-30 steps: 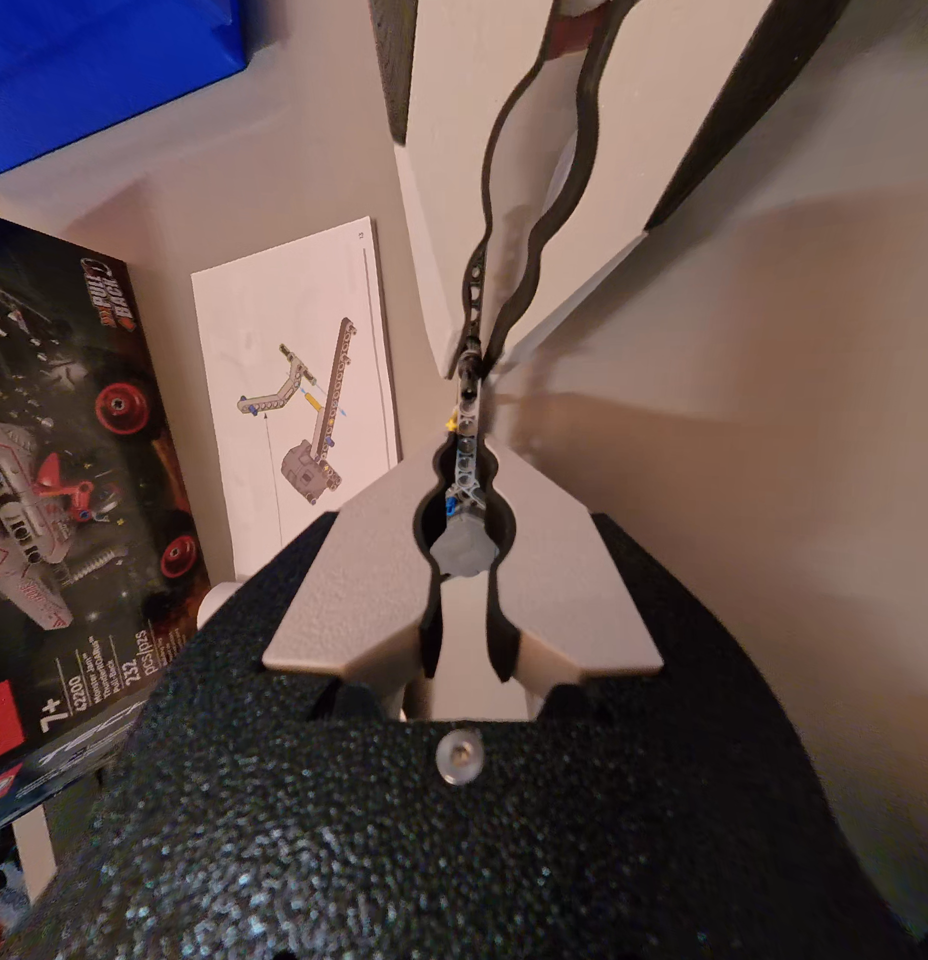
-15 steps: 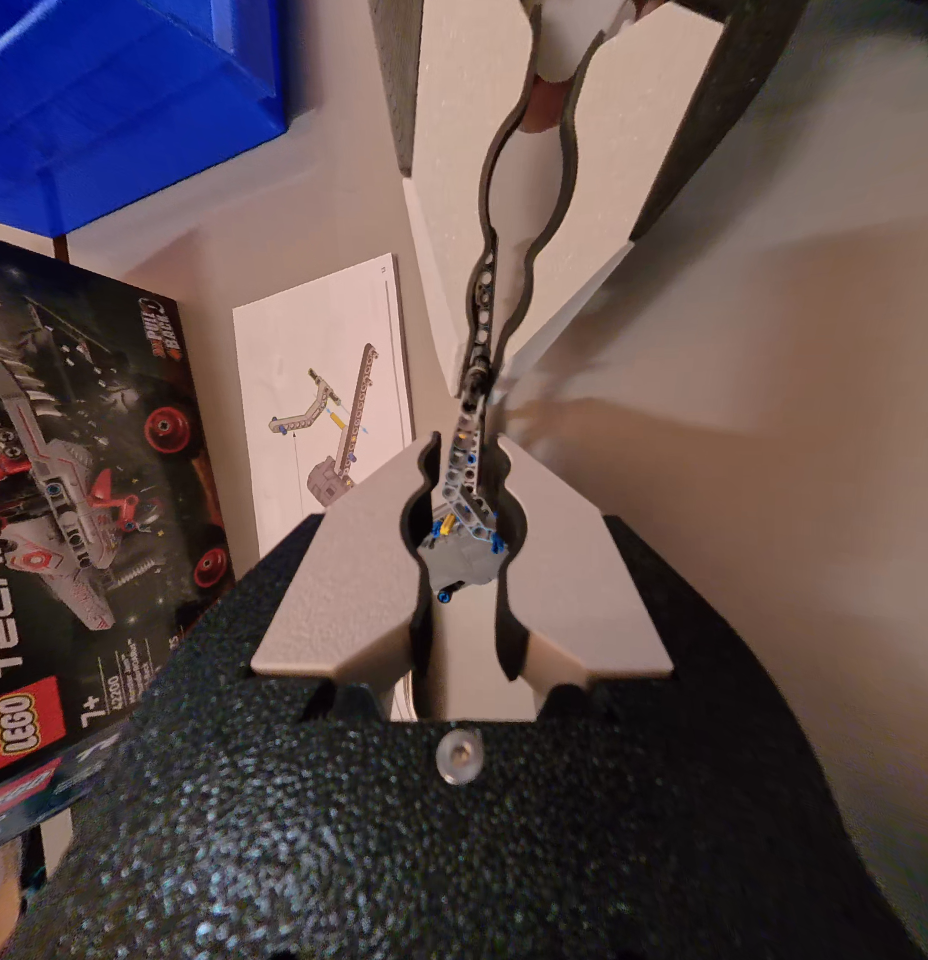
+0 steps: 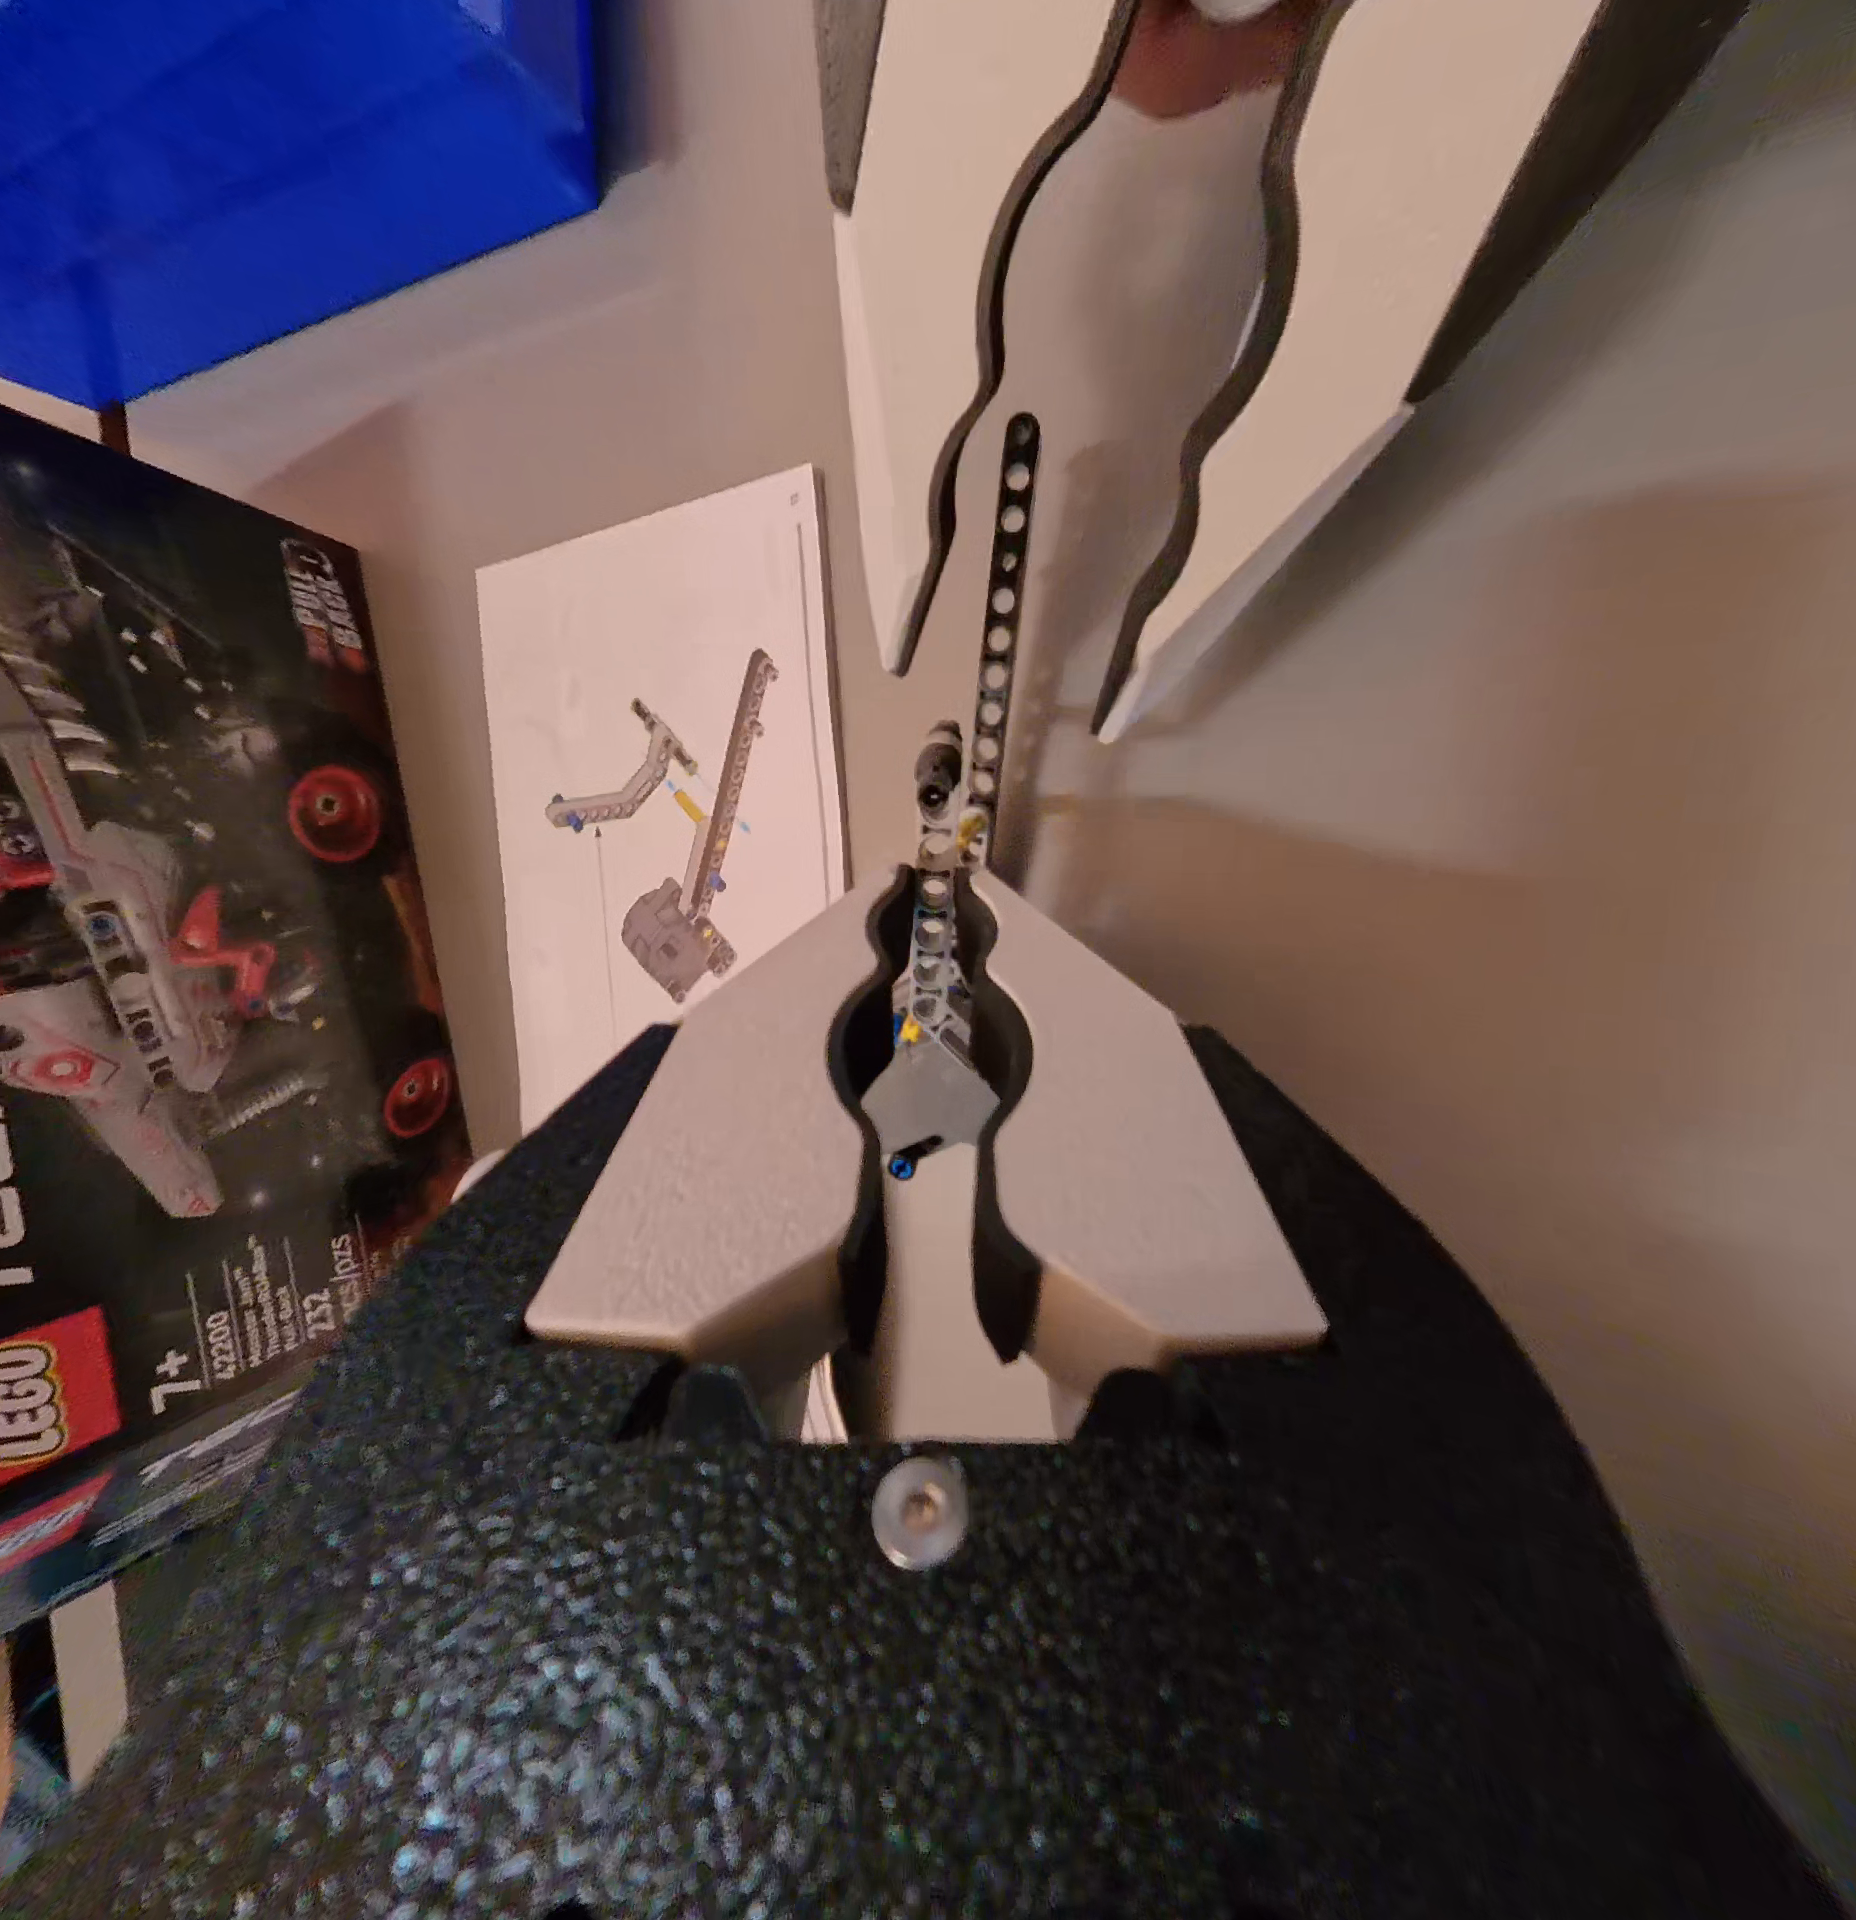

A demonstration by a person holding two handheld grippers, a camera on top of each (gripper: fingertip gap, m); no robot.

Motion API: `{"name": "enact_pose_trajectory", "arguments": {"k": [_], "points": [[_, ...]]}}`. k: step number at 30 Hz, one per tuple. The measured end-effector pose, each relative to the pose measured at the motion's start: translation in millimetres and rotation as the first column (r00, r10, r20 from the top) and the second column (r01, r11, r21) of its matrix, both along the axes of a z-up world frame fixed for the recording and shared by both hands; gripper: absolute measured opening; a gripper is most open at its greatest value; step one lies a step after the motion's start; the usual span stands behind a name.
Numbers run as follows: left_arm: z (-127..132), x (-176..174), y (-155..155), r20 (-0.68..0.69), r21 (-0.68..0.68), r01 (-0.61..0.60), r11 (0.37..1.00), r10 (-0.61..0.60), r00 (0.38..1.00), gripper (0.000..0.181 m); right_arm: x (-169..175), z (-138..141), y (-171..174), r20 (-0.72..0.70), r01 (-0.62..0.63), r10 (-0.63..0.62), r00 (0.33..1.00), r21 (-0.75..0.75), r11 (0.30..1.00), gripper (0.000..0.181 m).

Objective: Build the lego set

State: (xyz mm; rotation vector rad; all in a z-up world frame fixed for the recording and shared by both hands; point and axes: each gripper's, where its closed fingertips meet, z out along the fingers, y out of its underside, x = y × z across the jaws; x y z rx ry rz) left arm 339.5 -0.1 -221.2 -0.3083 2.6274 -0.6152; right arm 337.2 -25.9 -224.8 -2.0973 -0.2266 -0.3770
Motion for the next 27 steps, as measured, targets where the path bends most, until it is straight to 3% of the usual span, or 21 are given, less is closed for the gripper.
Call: {"name": "enact_pose_trajectory", "arguments": {"k": [1,8,19,27], "points": [[-2,0,1,-0.010,0.004,-0.002,1.000,0.002,1.000,0.005,0,-3,-1,0.000,0.007,-0.007,1.000,-0.028,1.000,0.035],[-13,-2,0,-0.055,0.051,-0.006,0.999,0.009,0.998,0.005,11,-30,2,0.053,0.050,-0.042,0.998,-0.164,0.985,0.035],[-16,0,0,-0.105,0.087,0.004,0.996,0.005,0.994,0.005,17,-43,0,0.034,0.054,-0.050,0.998,-0.162,0.985,0.009],[-17,-2,2,-0.139,0.123,0.030,0.992,-0.013,0.990,0.005,13,-43,1,0.009,0.025,-0.024,1.000,-0.147,0.989,0.007]]}}
